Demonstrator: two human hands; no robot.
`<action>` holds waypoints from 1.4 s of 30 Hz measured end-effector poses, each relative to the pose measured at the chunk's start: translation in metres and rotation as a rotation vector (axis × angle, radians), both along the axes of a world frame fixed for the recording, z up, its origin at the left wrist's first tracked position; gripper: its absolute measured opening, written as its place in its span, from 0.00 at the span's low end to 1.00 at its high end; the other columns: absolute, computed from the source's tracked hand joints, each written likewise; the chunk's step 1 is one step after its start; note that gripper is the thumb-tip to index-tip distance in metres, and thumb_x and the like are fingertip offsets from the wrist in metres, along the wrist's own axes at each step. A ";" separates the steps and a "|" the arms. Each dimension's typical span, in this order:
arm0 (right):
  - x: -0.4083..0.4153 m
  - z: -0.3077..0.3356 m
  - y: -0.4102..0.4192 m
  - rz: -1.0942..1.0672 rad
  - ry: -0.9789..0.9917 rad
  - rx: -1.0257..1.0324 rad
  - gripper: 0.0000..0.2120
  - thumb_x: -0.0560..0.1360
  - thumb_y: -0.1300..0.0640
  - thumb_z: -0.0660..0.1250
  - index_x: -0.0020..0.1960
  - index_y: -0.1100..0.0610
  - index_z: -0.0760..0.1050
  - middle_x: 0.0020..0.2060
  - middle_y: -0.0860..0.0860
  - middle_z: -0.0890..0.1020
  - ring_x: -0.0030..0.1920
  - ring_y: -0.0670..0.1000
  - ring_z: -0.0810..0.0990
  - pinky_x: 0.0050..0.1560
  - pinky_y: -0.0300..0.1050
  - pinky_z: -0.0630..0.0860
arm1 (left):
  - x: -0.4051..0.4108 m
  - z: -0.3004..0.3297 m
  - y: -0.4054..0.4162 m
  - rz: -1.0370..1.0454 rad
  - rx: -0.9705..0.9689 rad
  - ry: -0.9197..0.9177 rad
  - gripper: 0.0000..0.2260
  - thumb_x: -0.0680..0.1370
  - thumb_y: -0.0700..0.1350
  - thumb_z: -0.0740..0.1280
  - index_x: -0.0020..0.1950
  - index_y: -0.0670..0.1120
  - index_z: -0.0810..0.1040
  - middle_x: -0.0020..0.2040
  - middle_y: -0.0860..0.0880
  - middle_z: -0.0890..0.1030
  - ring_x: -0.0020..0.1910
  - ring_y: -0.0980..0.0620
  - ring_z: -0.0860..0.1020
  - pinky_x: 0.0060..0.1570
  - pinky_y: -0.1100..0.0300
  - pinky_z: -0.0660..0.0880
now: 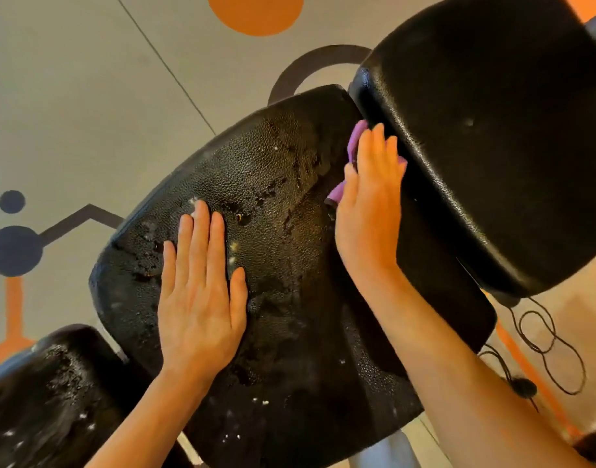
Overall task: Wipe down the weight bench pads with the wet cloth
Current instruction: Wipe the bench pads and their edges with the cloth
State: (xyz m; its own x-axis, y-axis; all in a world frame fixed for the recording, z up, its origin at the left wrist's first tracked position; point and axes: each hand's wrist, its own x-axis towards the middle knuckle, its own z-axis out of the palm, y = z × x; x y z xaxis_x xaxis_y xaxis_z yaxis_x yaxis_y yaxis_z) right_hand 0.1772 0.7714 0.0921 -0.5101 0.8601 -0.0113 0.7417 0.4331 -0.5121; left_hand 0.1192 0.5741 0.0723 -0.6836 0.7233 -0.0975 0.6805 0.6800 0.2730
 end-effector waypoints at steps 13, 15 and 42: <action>-0.025 -0.006 -0.033 0.121 0.029 0.081 0.22 0.81 0.63 0.54 0.74 0.61 0.60 0.74 0.57 0.62 0.77 0.55 0.53 0.75 0.57 0.52 | -0.001 0.003 -0.001 -0.004 -0.016 -0.024 0.29 0.82 0.52 0.50 0.81 0.45 0.47 0.81 0.48 0.45 0.80 0.49 0.43 0.78 0.54 0.39; -0.011 -0.003 -0.063 0.500 0.045 0.100 0.23 0.79 0.65 0.58 0.74 0.62 0.61 0.74 0.57 0.62 0.77 0.55 0.54 0.76 0.56 0.53 | -0.002 0.003 -0.001 -0.006 -0.007 -0.026 0.29 0.82 0.52 0.50 0.81 0.45 0.47 0.81 0.48 0.45 0.80 0.49 0.43 0.78 0.54 0.40; -0.052 -0.001 0.046 0.249 0.177 0.055 0.16 0.80 0.63 0.55 0.66 0.59 0.70 0.58 0.52 0.77 0.69 0.47 0.66 0.72 0.59 0.60 | -0.003 0.003 -0.001 -0.007 0.036 -0.032 0.29 0.82 0.53 0.51 0.81 0.45 0.50 0.82 0.48 0.48 0.81 0.49 0.46 0.79 0.52 0.43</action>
